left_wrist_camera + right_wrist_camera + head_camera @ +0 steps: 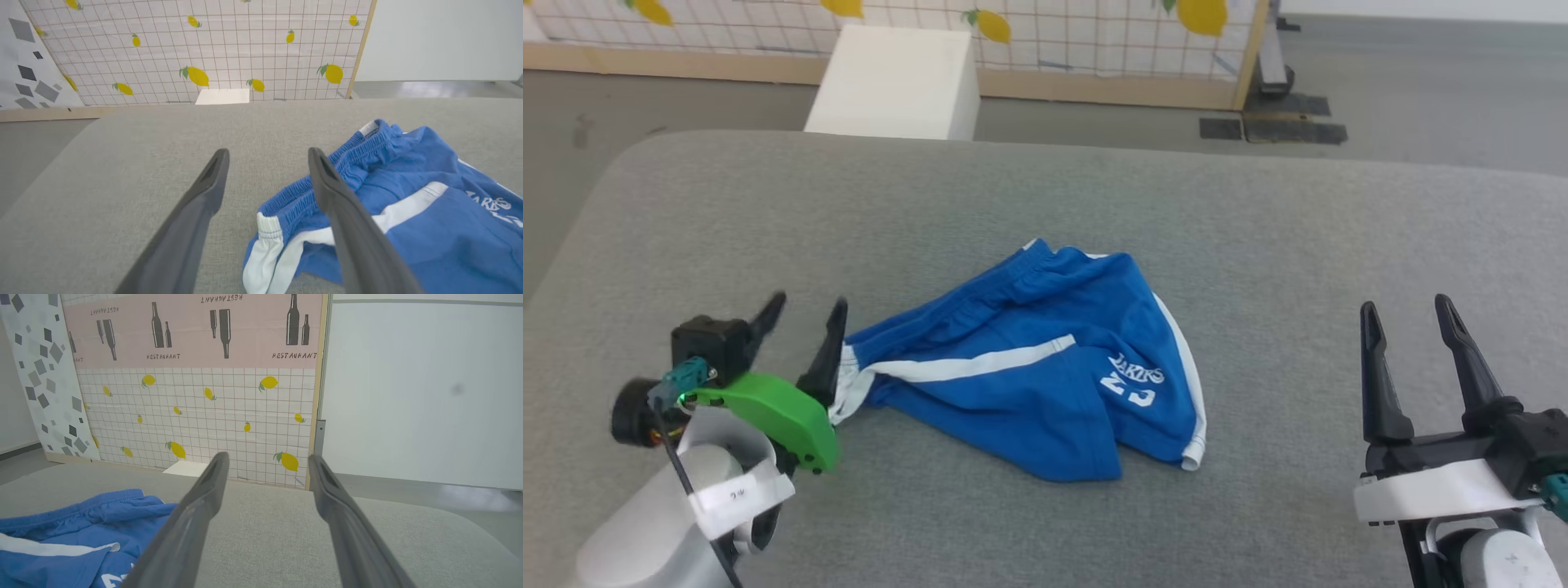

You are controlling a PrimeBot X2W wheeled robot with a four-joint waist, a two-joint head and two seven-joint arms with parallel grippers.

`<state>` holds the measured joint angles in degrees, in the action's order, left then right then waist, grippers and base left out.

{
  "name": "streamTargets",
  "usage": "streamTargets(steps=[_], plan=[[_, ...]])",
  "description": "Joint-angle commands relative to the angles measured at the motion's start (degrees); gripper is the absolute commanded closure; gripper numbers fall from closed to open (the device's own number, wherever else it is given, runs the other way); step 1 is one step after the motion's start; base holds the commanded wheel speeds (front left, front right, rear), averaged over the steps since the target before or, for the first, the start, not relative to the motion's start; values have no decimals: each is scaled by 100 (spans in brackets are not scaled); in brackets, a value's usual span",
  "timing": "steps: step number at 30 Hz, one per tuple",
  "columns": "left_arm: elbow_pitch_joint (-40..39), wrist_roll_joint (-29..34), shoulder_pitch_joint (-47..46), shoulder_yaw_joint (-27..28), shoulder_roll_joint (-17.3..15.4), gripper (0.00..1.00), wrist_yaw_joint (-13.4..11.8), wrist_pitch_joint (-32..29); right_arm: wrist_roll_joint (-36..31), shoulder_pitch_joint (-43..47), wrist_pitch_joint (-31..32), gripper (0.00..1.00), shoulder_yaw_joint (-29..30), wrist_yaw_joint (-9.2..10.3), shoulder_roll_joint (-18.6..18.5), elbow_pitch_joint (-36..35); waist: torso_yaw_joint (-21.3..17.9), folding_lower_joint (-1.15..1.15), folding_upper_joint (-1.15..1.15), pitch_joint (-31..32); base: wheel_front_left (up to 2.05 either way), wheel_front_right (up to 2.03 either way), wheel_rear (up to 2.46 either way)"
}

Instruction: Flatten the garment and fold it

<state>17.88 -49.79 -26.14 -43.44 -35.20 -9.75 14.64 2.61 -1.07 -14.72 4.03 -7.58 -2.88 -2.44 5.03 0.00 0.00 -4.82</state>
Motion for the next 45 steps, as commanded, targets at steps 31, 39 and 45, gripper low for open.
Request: streamTargets(steps=[31, 39, 45], plan=[[-1847, 4065, 2426, 4180, 2663, 0, 529, 36, 3186, -3998, 4867, 0, -5852, 9, -2762, 2370, 667, 0, 0, -340, 0, 0, 0], [-1738, 4290, 2253, 4393, 3000, 0, 823, 36, 3770, -4225, 4908, 0, -6788, 9, -2653, 2984, 867, 0, 0, -637, 0, 0, 0], [-1714, 4390, 2199, 4571, 3115, 0, 933, 36, 3858, -4382, 4522, 87, -7269, 9, -2533, 3232, 832, 0, 0, -726, 0, 0, 0]])
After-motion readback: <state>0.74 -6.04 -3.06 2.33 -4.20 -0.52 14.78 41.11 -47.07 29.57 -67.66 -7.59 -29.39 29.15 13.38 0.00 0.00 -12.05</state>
